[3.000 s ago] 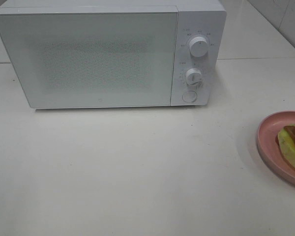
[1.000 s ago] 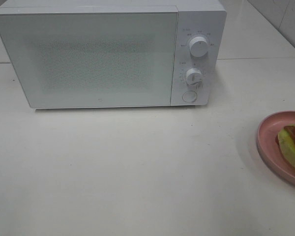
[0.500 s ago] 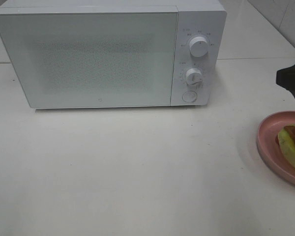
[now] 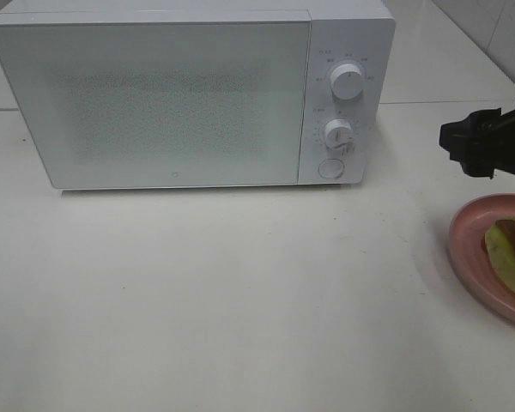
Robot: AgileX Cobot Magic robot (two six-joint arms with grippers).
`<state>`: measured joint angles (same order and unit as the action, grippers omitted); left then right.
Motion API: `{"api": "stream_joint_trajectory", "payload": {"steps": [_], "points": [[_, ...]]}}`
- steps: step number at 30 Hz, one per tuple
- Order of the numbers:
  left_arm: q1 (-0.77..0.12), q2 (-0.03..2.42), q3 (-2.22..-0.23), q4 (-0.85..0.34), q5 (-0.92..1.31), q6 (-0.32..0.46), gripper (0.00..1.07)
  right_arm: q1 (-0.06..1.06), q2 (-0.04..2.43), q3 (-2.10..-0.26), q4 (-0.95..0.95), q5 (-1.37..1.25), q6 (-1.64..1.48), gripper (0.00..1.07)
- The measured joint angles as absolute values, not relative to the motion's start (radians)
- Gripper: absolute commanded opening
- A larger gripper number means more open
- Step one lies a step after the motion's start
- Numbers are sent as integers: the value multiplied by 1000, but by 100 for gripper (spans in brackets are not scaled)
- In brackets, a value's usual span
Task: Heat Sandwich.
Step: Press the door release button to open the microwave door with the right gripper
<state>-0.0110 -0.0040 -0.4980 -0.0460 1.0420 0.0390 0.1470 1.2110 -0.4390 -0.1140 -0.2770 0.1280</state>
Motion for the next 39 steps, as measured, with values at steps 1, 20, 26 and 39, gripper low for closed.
{"api": "stream_joint_trajectory", "payload": {"steps": [1,20,26,39], "points": [[-11,-4,-498,-46,1042,39,99,147,1232,-420,-94,-329,127,75],[-11,-4,-498,-46,1042,39,99,424,1446,-360,436,-725,-269,75],[-11,-4,-498,-46,1042,39,99,494,1519,-361,514,-819,-272,75],[-11,-4,-498,-46,1042,39,99,681,1672,-364,724,-1002,-271,75]]}}
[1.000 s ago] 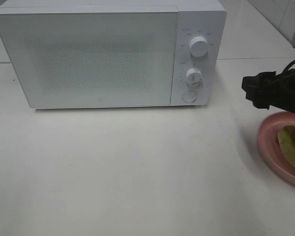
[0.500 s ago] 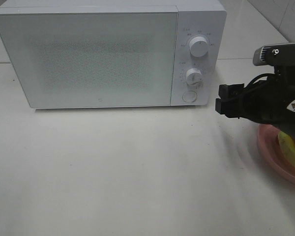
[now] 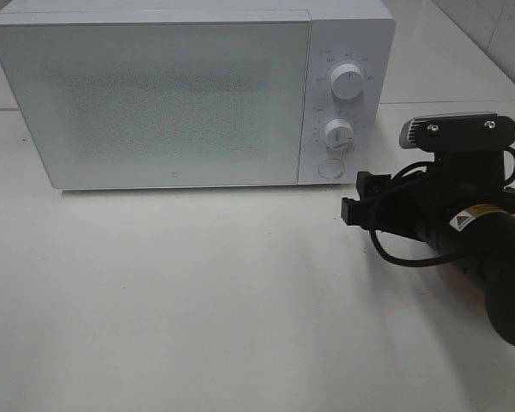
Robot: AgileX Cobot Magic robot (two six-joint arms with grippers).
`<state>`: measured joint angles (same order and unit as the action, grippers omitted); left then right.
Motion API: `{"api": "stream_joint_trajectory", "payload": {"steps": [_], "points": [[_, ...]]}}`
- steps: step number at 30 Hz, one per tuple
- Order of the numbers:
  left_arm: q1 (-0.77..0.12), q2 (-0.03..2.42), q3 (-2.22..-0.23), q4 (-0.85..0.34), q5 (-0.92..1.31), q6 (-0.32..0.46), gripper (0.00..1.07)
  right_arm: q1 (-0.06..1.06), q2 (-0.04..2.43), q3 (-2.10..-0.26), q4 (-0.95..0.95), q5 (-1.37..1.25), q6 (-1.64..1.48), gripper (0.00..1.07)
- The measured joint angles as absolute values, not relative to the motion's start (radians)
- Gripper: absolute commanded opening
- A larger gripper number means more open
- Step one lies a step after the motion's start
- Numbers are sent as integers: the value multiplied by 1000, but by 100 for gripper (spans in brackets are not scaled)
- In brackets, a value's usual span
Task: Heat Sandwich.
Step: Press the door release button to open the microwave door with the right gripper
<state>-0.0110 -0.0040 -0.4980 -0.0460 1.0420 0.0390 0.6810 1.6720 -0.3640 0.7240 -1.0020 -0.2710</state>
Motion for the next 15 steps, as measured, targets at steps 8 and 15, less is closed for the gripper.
{"api": "stream_joint_trajectory", "payload": {"steps": [8,15], "points": [[-11,-4,-498,-46,1042,39,99,743,1713,-399,743,-1003,-271,75],[-11,-4,-498,-46,1042,39,99,743,1713,-401,750,-988,-232,75]]}}
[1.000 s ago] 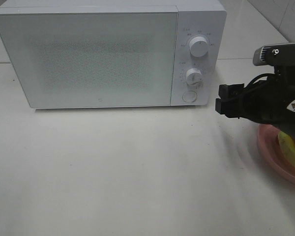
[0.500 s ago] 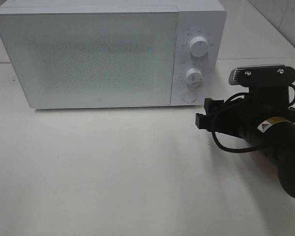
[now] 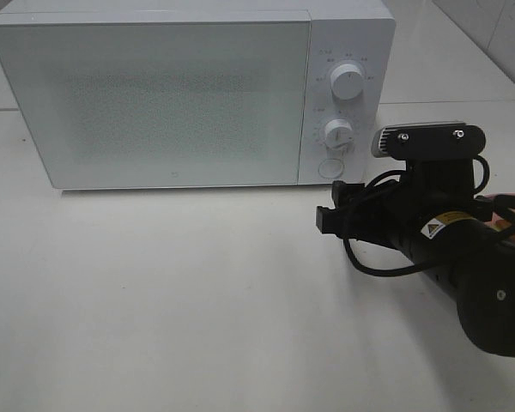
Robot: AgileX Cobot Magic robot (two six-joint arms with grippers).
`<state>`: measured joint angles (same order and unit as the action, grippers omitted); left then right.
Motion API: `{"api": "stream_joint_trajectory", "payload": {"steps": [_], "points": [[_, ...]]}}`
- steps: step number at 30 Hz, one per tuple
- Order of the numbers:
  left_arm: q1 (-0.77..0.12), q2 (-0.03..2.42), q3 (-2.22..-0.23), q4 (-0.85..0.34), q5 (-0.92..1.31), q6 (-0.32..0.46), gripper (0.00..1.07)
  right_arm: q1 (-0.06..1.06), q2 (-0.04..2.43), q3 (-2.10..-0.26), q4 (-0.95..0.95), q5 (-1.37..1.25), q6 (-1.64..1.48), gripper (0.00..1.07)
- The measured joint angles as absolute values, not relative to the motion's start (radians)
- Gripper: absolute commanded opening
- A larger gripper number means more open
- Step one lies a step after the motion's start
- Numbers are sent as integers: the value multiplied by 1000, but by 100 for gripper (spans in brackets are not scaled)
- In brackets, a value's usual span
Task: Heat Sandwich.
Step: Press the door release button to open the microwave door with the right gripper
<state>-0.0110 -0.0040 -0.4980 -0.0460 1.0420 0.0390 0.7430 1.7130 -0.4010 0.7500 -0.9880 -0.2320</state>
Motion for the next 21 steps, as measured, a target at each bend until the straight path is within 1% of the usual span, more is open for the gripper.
{"api": "stream_joint_trajectory", "payload": {"steps": [10,13,14,15,18,19,21], "points": [[-11,-4,-498,-46,1042,39,99,743,1713,-401,757,-988,8,75],[-11,-4,-498,-46,1042,39,99,743,1713,-401,757,-988,165,75],[-11,-4,-498,-46,1042,39,99,743,1713,-401,757,-988,273,75],[-11,-4,-498,-46,1042,39,99,743,1713,-401,757,-988,273,75],[-11,-4,-498,-46,1042,39,99,743,1713,-401,757,-988,440,75],[-11,-4,-498,-46,1042,39,99,743,1713,-401,757,-988,566,75],[-11,-4,-498,-46,1042,39,99,743,1713,-401,757,-988,616,74]]}}
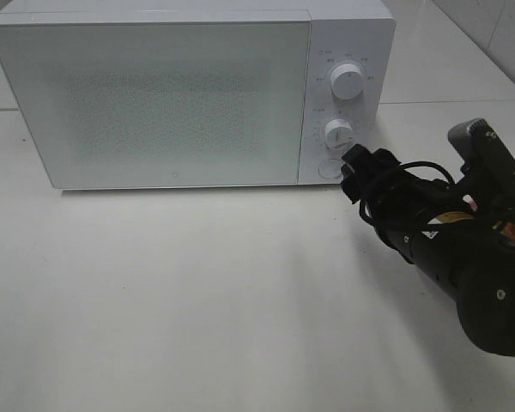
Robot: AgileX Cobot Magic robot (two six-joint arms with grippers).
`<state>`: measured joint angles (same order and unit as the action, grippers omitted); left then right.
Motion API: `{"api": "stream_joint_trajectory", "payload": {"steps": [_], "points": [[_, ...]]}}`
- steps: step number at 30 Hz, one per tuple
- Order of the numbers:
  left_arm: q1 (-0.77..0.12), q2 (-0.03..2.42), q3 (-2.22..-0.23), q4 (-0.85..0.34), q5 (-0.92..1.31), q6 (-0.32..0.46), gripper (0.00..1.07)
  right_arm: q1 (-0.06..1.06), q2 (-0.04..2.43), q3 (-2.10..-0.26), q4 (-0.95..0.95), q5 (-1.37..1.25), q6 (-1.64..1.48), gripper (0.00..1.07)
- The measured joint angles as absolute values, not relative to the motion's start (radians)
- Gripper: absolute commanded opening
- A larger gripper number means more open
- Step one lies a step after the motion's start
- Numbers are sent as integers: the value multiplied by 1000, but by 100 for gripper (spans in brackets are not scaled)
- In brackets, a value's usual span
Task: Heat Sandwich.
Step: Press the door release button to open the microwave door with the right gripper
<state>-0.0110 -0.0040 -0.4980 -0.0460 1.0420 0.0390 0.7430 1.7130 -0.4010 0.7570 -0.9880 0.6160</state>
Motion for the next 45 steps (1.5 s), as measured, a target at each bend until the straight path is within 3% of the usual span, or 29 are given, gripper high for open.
{"api": "stream_joint_trajectory", "payload": {"steps": [3,9,13,14,16,17,21,45], "points": [[-11,-4,-498,-46,1042,39,99,743,1713,-401,757,-987,793,73],[-11,-4,-498,-46,1042,39,99,743,1713,-401,757,-987,1043,58],[-11,-4,-498,-46,1042,39,99,743,1713,-401,757,-986,1178,37],[-11,-4,-498,-46,1042,39,99,743,1713,-401,757,-986,1178,37],[-11,-4,-498,-46,1042,39,99,743,1713,-401,757,-986,1224,24],[-11,-4,-498,-46,1042,39,99,743,1713,-401,757,-985,1259,13],[-11,-4,-498,-46,1042,39,99,743,1713,-401,757,-984,1287,0],[-11,-4,-498,-46,1042,39,99,743,1745,-411,758,-941,1330,0]]}}
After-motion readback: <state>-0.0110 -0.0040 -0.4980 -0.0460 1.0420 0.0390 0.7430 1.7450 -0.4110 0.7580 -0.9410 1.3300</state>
